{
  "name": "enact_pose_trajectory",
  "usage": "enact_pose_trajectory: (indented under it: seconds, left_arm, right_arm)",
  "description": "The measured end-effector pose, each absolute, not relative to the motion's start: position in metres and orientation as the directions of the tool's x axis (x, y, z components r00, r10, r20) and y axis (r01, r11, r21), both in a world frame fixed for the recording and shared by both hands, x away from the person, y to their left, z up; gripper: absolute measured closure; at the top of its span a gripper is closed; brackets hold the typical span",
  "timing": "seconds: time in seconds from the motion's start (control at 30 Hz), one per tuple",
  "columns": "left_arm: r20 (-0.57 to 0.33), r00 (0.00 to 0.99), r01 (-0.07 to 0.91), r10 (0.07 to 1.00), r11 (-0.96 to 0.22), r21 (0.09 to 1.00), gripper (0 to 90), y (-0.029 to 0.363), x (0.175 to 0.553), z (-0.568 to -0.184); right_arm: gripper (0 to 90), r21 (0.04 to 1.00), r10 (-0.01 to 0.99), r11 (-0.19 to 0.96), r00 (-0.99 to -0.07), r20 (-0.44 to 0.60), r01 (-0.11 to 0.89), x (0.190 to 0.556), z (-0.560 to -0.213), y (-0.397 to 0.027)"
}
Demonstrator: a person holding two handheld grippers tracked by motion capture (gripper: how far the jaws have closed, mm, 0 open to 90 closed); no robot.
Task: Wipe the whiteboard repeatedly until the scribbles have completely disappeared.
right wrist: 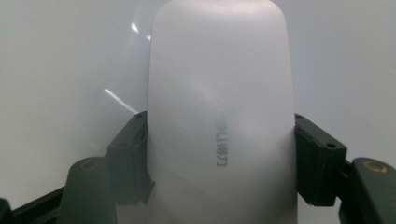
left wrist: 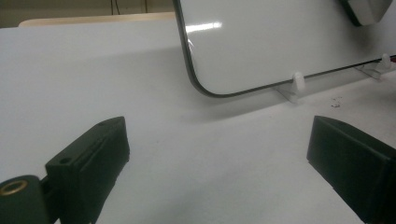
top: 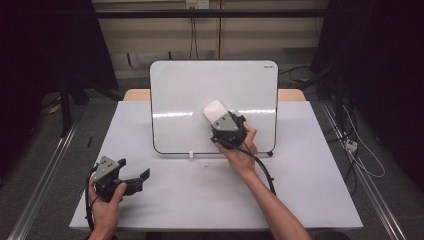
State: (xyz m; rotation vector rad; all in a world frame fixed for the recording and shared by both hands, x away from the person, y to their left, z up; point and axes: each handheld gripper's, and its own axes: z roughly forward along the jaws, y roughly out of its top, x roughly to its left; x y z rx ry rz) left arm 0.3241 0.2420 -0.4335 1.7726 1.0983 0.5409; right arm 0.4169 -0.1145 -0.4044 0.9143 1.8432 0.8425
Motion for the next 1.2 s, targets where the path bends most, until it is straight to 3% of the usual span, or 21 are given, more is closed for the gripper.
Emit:
enact_pose_trajectory:
  seconds: [0.37,0.53,0.83,1.2]
  left_arm:
    - [-0.113,0.499,0.449,0.859,-0.144,0.882,5.6,0.240,0.325,-0.435]
    - [-0.120,0.492,0.453,0.862,-0.136,0.881,5.6,0.243,0.325,-0.436]
    - [-0.110,0.490,0.451,0.865,-0.143,0.881,5.6,0.245,0.325,-0.435]
    - [-0.105,0.493,0.445,0.864,-0.146,0.884,5.6,0.242,0.324,-0.433]
  right_arm:
    - [31.6,0.867,0.918,0.383,-0.237,-0.318,0.319,0.415,-0.399,-0.187]
    - [31.6,0.870,0.923,0.366,-0.249,-0.294,0.331,0.414,-0.397,-0.192]
    - [31.7,0.899,0.942,0.256,-0.301,-0.148,0.357,0.413,-0.392,-0.204]
    - [31.7,0.909,0.934,0.285,-0.302,-0.192,0.305,0.392,-0.381,-0.214]
